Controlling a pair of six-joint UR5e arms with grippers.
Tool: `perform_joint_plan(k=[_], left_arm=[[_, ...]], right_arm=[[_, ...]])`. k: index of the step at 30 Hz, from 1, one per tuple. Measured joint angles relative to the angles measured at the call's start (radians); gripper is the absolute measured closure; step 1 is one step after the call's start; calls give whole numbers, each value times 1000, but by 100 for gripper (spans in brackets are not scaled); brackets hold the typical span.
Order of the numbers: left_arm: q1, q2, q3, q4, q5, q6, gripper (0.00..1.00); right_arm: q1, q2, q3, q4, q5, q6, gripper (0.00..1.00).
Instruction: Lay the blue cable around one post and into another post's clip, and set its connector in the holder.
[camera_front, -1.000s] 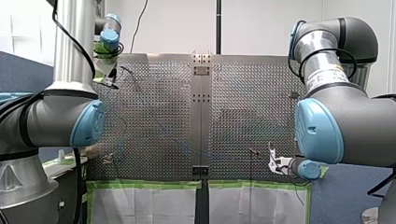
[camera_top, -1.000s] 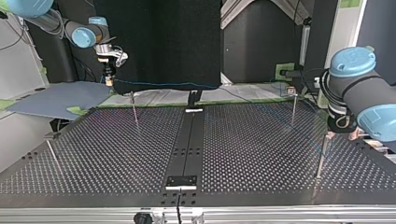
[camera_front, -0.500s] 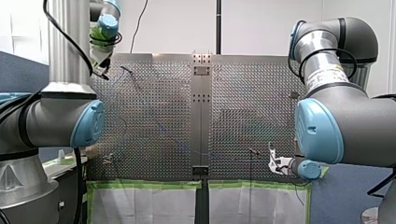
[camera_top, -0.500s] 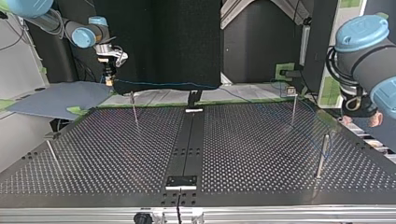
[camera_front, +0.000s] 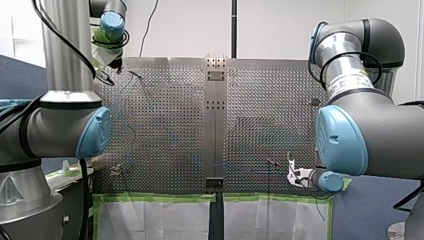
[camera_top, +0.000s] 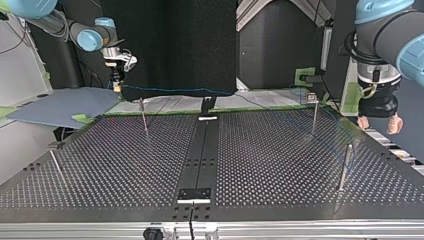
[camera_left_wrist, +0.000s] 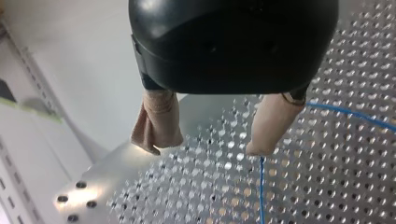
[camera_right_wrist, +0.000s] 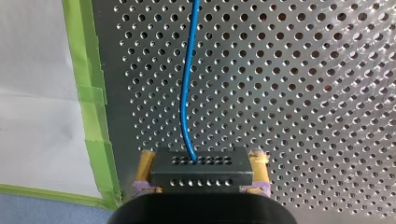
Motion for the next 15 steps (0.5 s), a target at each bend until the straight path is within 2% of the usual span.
perform_joint_plan(k=[4, 9, 15], left_arm=[[0, 30, -7, 30, 30, 30, 0], [-5, 60, 25, 63, 72, 72, 0], [-17, 41, 80, 30, 128, 128, 0]], right_arm=[[1, 0, 0, -1, 0, 0, 72], [4, 0, 0, -2, 0, -1, 72], [5, 0, 0, -3, -1, -1, 72]])
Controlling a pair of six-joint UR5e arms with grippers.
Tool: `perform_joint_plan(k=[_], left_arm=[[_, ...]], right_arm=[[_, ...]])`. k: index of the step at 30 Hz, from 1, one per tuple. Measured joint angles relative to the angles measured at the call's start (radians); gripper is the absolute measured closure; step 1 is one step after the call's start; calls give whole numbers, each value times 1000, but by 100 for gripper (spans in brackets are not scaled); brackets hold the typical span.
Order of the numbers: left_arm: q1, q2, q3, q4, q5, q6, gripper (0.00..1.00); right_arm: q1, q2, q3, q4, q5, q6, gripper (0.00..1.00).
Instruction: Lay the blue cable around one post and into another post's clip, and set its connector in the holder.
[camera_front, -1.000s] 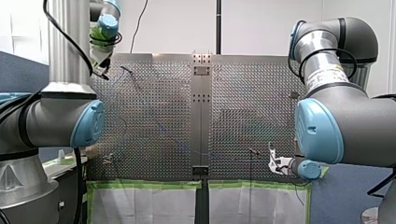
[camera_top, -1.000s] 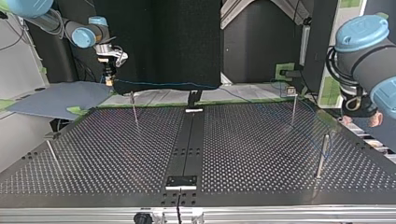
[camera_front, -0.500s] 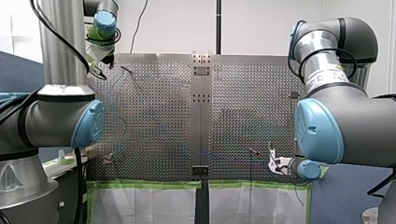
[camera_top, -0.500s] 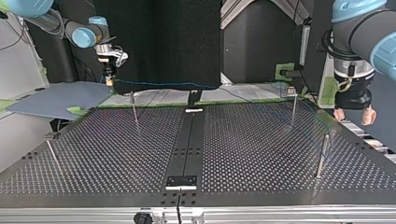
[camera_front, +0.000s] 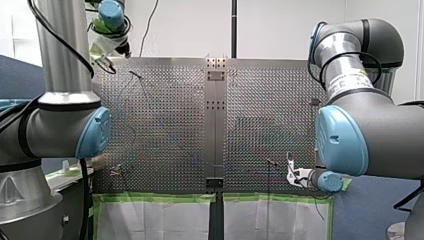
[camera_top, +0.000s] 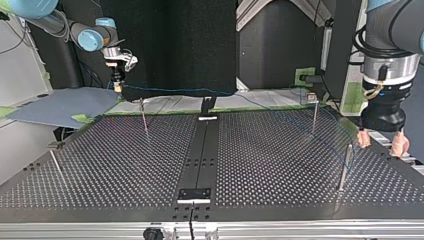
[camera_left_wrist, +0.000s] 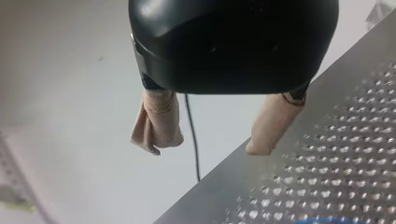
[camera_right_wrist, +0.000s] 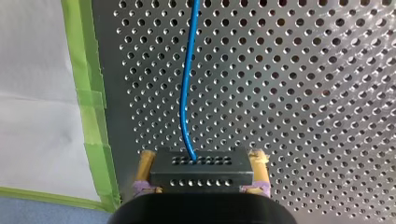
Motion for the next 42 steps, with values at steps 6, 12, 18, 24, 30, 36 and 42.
perform_joint_plan(k=[6, 12, 18, 24, 30, 36, 42], left_arm=[[-15, -33, 56, -33, 56, 56, 0], [-20, -47, 102, -56, 102, 102, 0], [-31, -66, 144, -86, 99, 145, 0], [-43, -79, 195, -132, 52, 195, 0], [-55, -92, 245, -173, -2, 249, 0], [-67, -99, 244, -179, -53, 300, 0], [-73, -107, 215, -166, -103, 350, 0]], right_arm=[[1, 0, 0, 0, 0, 0, 72], [2, 0, -2, 2, -1, -2, 72], [6, 0, -3, 3, 0, -4, 72], [9, 0, -4, 2, 0, -5, 72], [11, 0, -4, 3, 0, -5, 72], [11, 0, -4, 3, 0, -5, 72], [12, 0, -4, 3, 0, -5, 72]])
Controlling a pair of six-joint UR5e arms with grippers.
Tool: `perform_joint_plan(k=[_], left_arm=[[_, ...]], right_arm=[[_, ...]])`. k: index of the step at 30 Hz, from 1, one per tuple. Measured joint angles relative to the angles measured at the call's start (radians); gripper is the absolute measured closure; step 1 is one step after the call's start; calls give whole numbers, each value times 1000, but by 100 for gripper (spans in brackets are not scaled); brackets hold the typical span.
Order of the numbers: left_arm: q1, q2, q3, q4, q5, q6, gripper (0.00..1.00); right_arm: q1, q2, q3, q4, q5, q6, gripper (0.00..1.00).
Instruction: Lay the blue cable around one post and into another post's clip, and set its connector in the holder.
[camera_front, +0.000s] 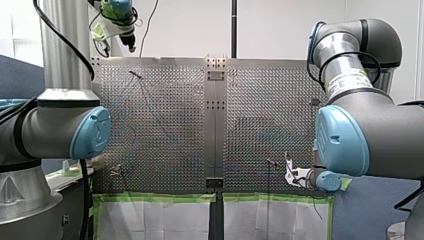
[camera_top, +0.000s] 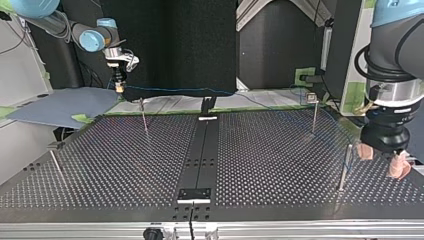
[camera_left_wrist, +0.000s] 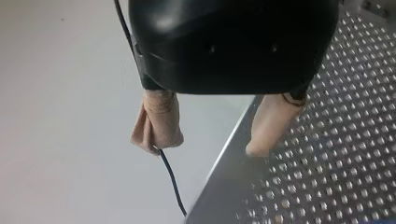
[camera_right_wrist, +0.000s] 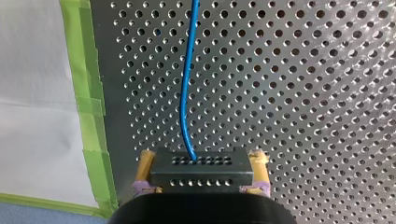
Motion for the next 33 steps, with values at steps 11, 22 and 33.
perform_joint_plan(k=[11, 22, 33], left_arm=[[-9, -24, -33, 33, -82, 101, 0], [-20, -26, -34, 40, -93, 194, 0], [-29, -26, -34, 40, -97, 298, 0]], right_arm=[[1, 0, 0, 0, -1, 0, 72], [1, 0, 0, 0, 1, 0, 72], [1, 0, 0, 0, 1, -1, 72]])
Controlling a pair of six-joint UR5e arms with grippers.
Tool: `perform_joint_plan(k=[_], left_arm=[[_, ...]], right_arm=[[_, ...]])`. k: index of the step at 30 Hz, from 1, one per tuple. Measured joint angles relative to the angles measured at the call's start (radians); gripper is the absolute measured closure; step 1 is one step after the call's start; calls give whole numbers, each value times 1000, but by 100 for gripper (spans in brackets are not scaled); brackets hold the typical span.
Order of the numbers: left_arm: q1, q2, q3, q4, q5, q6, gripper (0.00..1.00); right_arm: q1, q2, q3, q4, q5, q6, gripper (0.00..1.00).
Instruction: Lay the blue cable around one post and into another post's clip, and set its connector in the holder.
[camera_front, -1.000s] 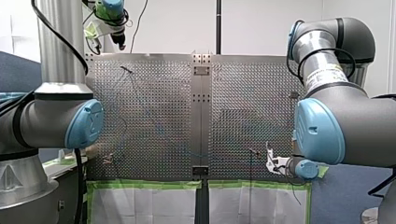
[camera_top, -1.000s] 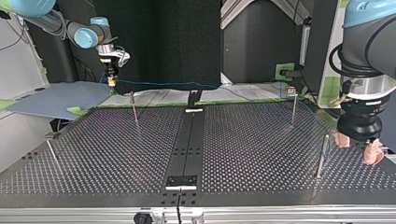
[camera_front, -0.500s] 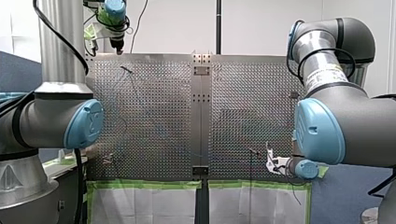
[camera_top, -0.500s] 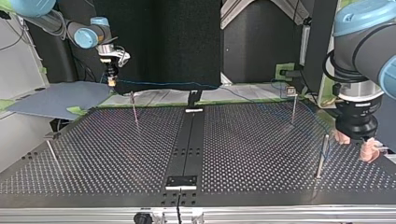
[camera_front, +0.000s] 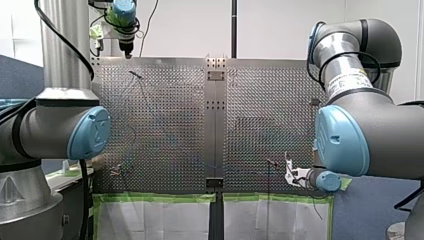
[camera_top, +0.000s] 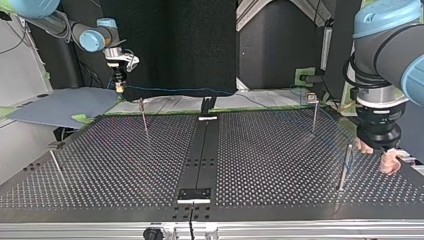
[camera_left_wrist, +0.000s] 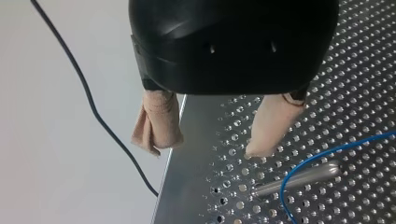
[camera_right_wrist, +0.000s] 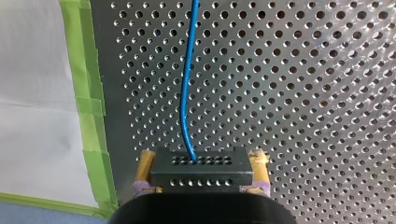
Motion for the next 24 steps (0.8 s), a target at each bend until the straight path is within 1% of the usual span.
perform_joint_plan(k=[14, 24], left_arm=[[-9, 0, 0, 0, -1, 122, 0], [-17, 0, 0, 0, -18, 214, 0]], right_arm=[[0, 0, 0, 0, 0, 0, 72], [0, -1, 0, 0, 0, -1, 72]])
